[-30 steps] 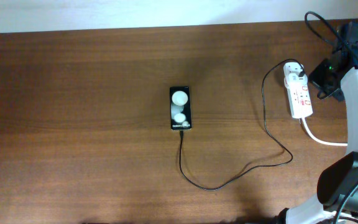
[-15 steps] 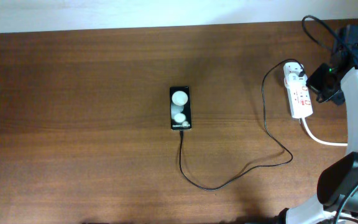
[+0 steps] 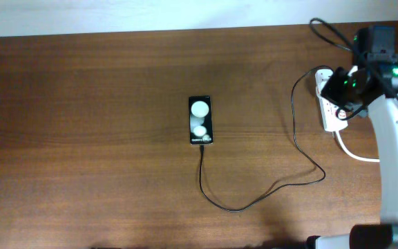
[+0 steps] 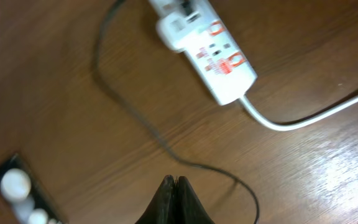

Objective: Plug charger to phone and switch on socket

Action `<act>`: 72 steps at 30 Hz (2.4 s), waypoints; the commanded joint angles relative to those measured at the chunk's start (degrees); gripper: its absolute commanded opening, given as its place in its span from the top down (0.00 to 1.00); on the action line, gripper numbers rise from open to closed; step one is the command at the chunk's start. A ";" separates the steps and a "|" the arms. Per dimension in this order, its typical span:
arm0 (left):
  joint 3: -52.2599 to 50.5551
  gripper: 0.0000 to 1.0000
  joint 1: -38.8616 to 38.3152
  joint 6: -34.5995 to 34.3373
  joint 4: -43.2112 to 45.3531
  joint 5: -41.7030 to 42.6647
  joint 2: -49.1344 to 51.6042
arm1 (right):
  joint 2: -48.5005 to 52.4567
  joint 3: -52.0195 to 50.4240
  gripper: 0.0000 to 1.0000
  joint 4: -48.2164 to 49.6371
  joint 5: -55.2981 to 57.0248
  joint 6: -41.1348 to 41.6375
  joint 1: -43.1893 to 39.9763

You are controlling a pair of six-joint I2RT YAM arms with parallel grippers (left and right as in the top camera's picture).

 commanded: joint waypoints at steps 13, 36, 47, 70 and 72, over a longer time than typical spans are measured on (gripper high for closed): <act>0.11 0.01 0.20 0.09 0.00 -0.85 -0.76 | -10.19 0.15 0.96 -5.86 -0.26 -0.57 10.58; -32.00 0.01 0.20 0.04 34.62 7.23 -0.76 | -20.94 0.15 0.96 -15.04 1.07 -0.57 13.16; -51.82 0.01 0.20 0.07 53.07 7.19 -0.76 | -23.58 0.13 0.96 -15.96 1.25 -2.10 13.16; -84.80 0.01 0.20 2.08 88.32 3.65 -0.76 | -32.44 -1.53 0.96 -20.83 2.95 -3.54 13.16; -86.55 0.01 0.20 5.14 88.98 3.63 -0.76 | -32.89 -1.53 0.96 -20.83 2.95 -3.56 13.16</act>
